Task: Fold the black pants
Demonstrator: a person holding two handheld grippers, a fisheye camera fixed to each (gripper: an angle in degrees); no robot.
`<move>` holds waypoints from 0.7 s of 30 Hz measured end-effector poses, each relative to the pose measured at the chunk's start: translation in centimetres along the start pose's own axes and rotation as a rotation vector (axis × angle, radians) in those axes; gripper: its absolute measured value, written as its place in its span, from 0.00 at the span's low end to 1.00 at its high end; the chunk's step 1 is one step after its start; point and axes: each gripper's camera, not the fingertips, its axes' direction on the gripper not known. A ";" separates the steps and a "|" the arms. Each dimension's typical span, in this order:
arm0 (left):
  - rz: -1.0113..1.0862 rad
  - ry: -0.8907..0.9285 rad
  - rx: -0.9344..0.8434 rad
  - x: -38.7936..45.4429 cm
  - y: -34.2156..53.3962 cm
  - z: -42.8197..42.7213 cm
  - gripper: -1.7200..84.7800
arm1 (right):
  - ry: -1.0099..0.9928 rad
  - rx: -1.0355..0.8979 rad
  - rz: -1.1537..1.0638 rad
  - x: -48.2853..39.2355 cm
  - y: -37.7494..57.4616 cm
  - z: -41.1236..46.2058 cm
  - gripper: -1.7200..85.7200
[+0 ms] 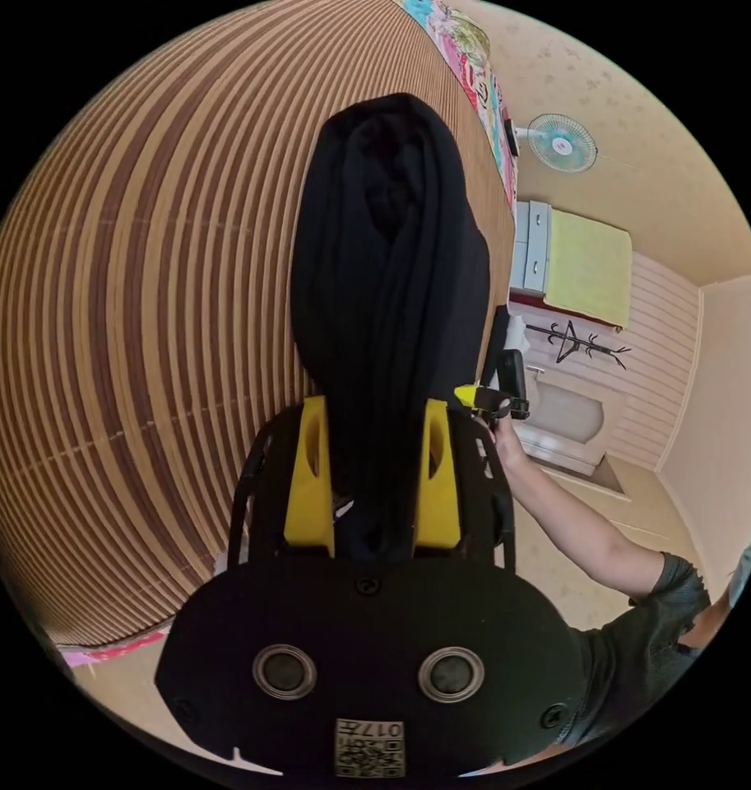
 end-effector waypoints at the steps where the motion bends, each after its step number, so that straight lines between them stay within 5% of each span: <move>1: -0.038 0.018 -0.020 -0.7 -0.3 0.9 0.18 | -0.030 0.039 0.039 0.4 0.6 -0.3 0.19; 9: -0.006 0.104 -0.055 -0.8 0.8 -0.3 0.12 | -0.298 0.080 0.054 -0.4 7.9 -2.6 0.12; 21: 0.198 0.006 -0.184 13.5 0.4 2.6 0.12 | -0.492 0.260 0.057 -1.5 19.0 -14.9 0.10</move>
